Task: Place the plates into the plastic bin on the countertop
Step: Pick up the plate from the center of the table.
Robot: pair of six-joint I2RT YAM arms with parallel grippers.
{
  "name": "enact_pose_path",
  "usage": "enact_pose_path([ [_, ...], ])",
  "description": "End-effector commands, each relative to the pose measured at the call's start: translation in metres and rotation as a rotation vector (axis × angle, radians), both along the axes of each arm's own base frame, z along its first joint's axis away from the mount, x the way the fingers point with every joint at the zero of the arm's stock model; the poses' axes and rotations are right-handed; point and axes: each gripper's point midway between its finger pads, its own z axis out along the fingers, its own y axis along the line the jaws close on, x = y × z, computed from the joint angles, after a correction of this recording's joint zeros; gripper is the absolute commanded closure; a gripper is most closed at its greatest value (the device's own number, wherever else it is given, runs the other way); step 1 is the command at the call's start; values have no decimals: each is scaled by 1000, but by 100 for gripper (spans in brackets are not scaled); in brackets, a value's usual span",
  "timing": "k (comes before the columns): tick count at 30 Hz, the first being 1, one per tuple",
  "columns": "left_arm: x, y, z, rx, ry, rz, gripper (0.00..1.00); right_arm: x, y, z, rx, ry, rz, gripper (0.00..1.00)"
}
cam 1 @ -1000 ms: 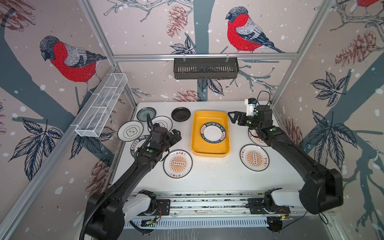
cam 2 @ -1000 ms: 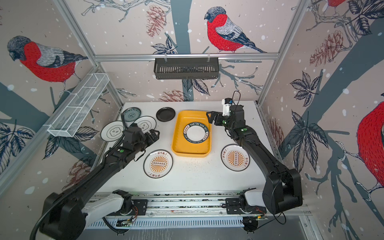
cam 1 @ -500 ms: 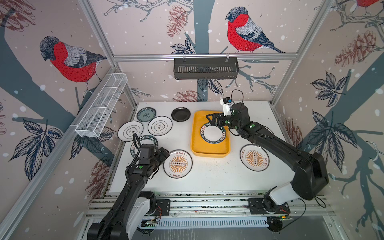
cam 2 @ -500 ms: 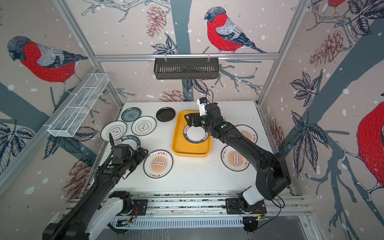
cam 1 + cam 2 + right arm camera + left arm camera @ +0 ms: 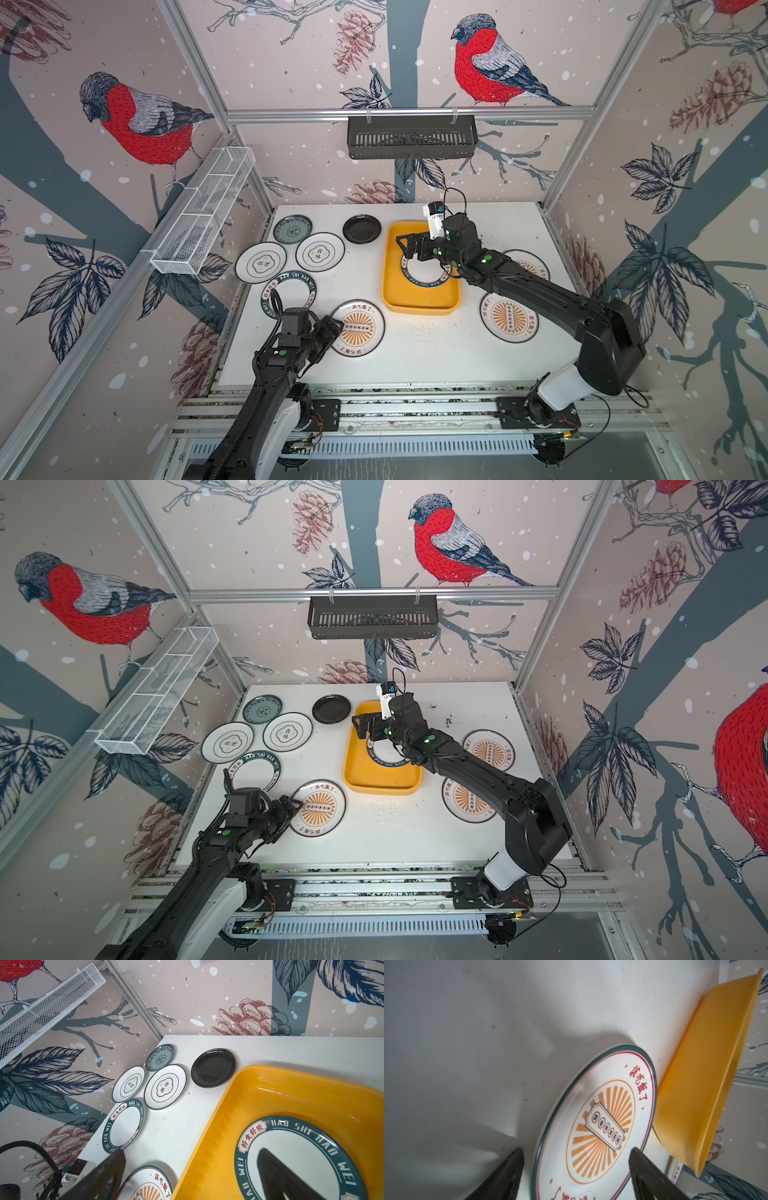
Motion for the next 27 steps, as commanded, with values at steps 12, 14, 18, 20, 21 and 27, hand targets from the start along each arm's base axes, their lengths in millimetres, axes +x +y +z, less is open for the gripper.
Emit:
enact_pose_path([
  [12, -24, -29, -20, -229, 41, -23, 34, 8, -11, 7, 32, -24, -97, 0],
  [14, -23, -29, -20, -228, 36, -24, 45, 7, -14, 7, 37, -22, -110, 0],
  [18, -23, -28, -20, -221, 35, -23, 64, 6, -20, 6, 38, -18, -131, 0],
  [20, -22, -28, -19, -221, 30, -26, 74, 5, -22, 7, 41, -18, -140, 0],
  [21, -22, -28, -19, -221, 28, -28, 79, 4, -24, 7, 41, -19, -146, 0],
  [27, -15, -24, -8, -201, -6, -8, 96, 1, -31, 7, 37, -24, -160, 0],
])
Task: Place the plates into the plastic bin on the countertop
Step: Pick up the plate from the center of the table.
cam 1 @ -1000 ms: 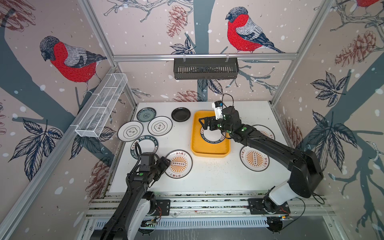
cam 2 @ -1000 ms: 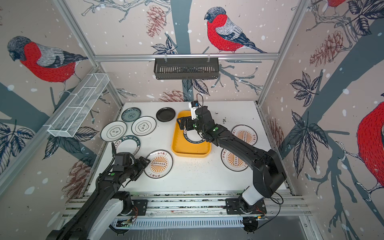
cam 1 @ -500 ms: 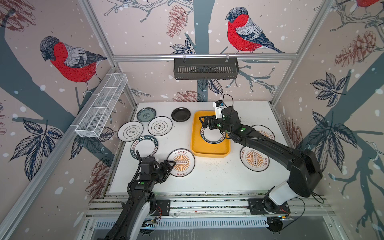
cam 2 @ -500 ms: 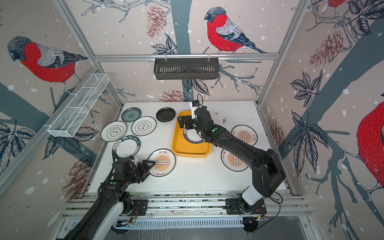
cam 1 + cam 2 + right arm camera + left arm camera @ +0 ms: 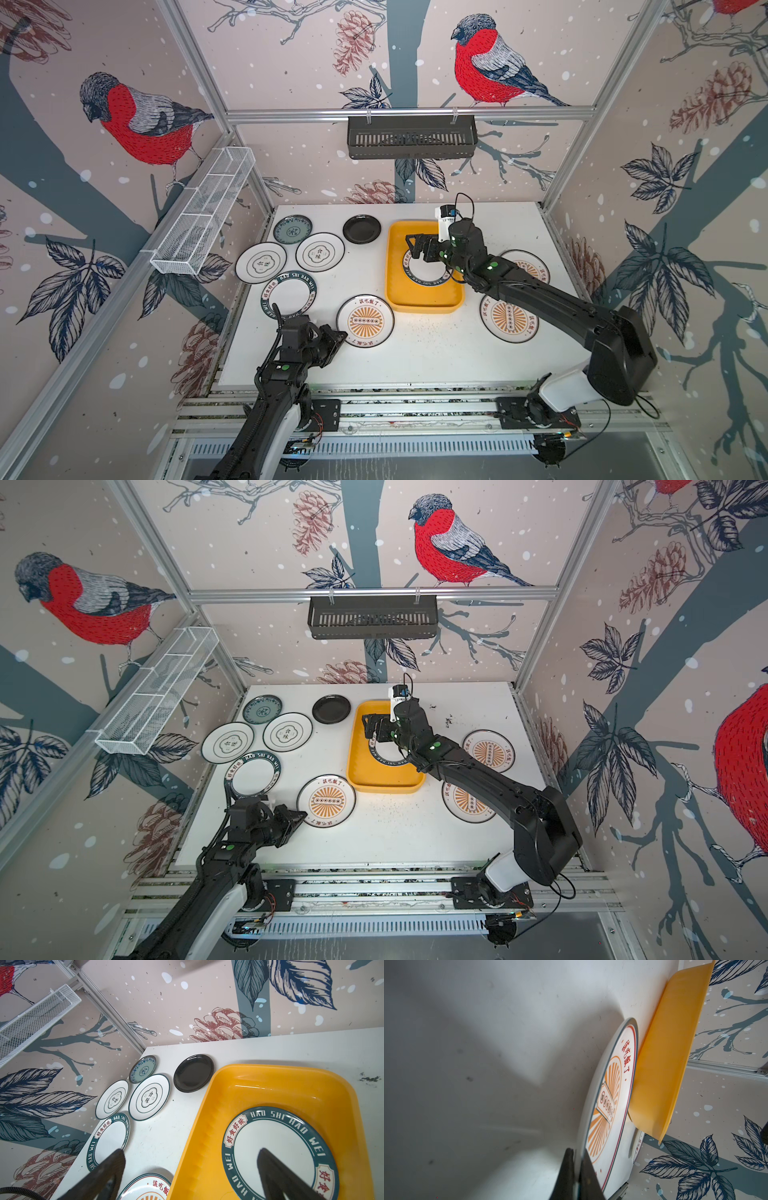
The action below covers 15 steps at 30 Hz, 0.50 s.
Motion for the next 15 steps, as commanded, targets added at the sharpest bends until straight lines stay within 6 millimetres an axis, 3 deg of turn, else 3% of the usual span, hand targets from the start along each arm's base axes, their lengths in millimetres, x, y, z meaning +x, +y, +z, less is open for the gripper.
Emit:
enact_pose_path([
  [1, -9, 4, -6, 15, 65, 23, 97, 2, -3, 11, 27, -32, -24, 0],
  [8, 14, 13, 33, 40, -34, 88, 100, 2, -10, 19, 19, -54, -32, 1],
  [15, 54, 32, 103, 191, -144, 121, 100, 19, -38, 40, 59, -82, -70, 1],
])
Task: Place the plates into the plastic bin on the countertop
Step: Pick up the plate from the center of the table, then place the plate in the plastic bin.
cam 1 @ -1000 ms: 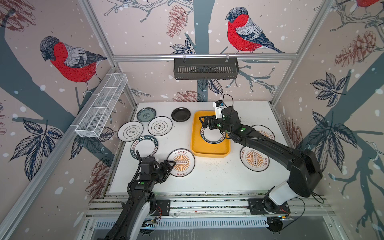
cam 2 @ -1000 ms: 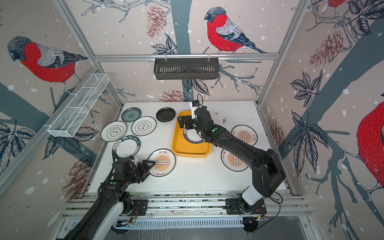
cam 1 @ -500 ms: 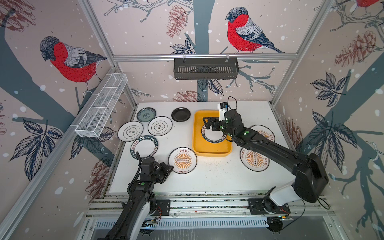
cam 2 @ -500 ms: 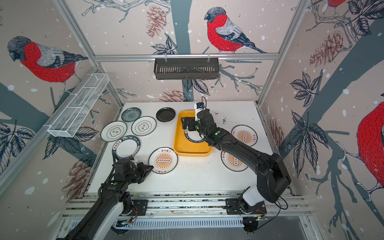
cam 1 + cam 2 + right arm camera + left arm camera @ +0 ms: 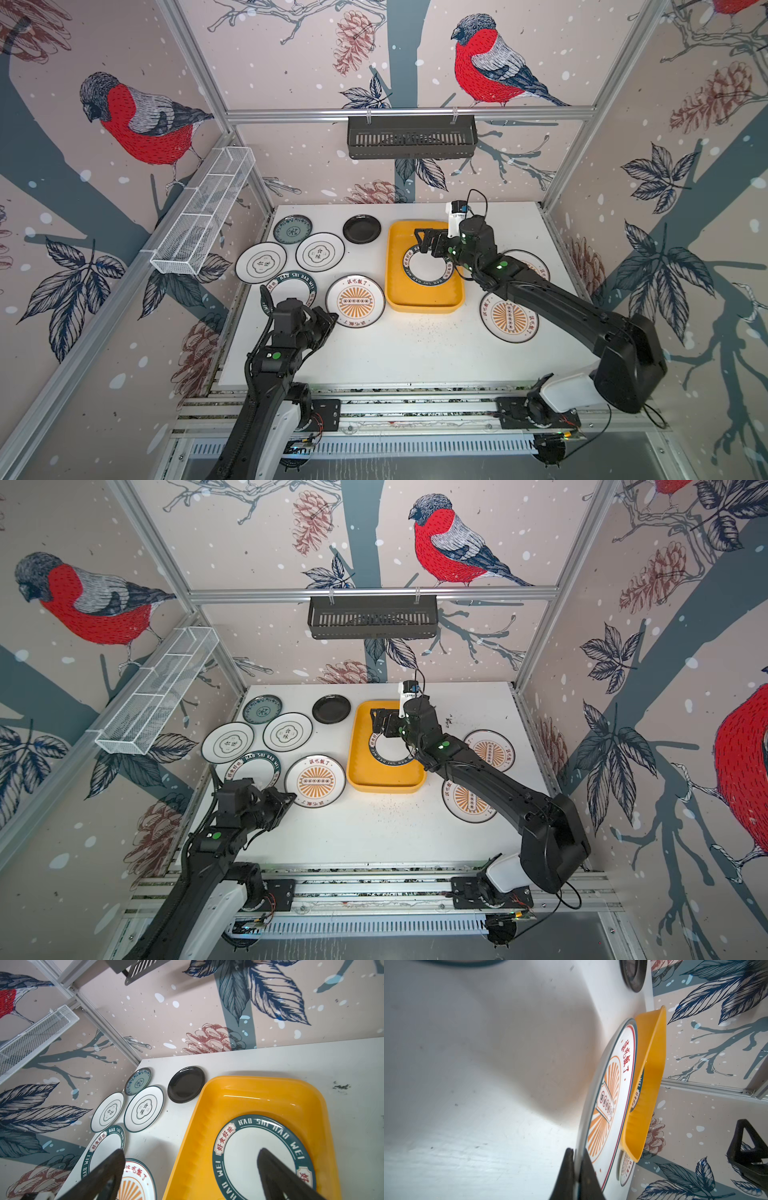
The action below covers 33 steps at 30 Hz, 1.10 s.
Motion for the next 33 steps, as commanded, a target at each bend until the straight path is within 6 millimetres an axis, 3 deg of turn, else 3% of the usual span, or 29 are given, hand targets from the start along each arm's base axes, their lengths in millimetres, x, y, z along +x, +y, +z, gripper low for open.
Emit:
enact_pose_path([
  [1, 22, 11, 29, 113, -55, 1, 100, 7, -12, 22, 41, -45, -4, 1],
  [4, 43, 11, 54, 187, -69, -55, 100, 13, -33, 27, 45, -47, -39, 0],
  [9, 85, 8, 118, 295, -167, -146, 100, 19, -68, 36, 57, -66, -102, 0],
  [13, 117, -20, 143, 215, -254, -235, 100, 21, -95, 46, 64, -90, -159, 0],
  [15, 129, -36, 139, 204, -257, -269, 100, 19, -107, 48, 61, -98, -187, 1],
  [17, 139, -58, 132, 208, -252, -328, 100, 17, -118, 42, 51, -91, -212, 0],
  [23, 164, -128, 105, 157, -235, -517, 100, 7, -158, 47, 80, -98, -295, 0],
  [27, 175, -154, 85, 125, -205, -601, 100, 1, -179, 43, 91, -87, -348, 1],
  [33, 184, -185, 55, 121, -152, -708, 100, -8, -190, 38, 100, -71, -391, 1],
])
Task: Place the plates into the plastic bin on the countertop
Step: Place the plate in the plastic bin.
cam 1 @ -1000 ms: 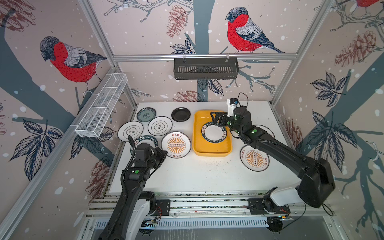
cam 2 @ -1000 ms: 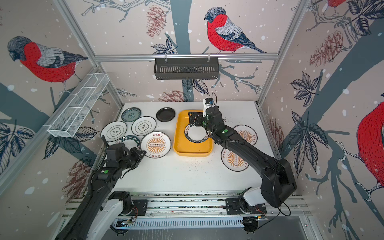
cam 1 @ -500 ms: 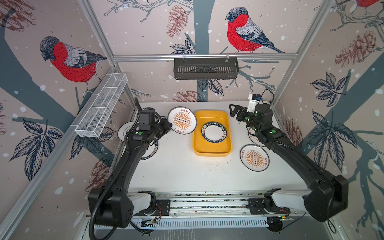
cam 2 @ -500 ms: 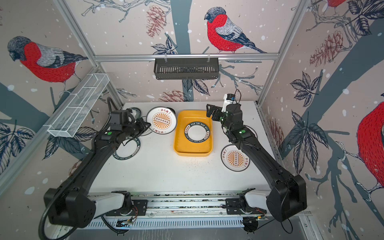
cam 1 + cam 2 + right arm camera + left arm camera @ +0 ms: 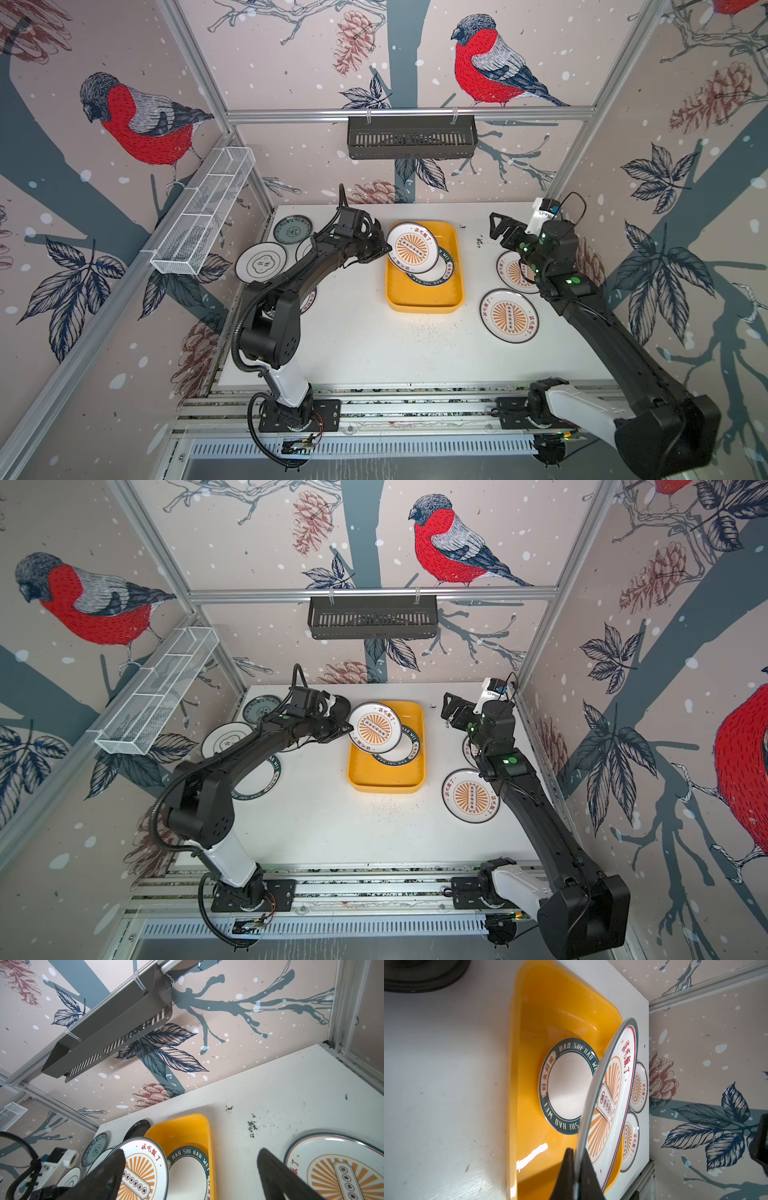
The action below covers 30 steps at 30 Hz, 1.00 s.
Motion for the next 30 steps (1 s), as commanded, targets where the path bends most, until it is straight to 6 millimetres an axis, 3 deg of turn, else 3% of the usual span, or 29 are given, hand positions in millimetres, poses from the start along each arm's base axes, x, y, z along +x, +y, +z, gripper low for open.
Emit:
enact_pose_path([
  [1, 5, -19, 0, -34, -27, -82, 100, -5, -5, -2, 25, 9, -31, 0],
  [15, 37, -49, -53, -7, 71, -153, 100, -29, -24, -12, 61, 56, -119, 1],
  [21, 35, -51, -76, 19, 128, -180, 100, -35, -31, -11, 57, 54, -150, 0],
  [30, 31, -55, -85, 37, 150, -196, 100, -29, -31, -8, 47, 53, -159, 0],
])
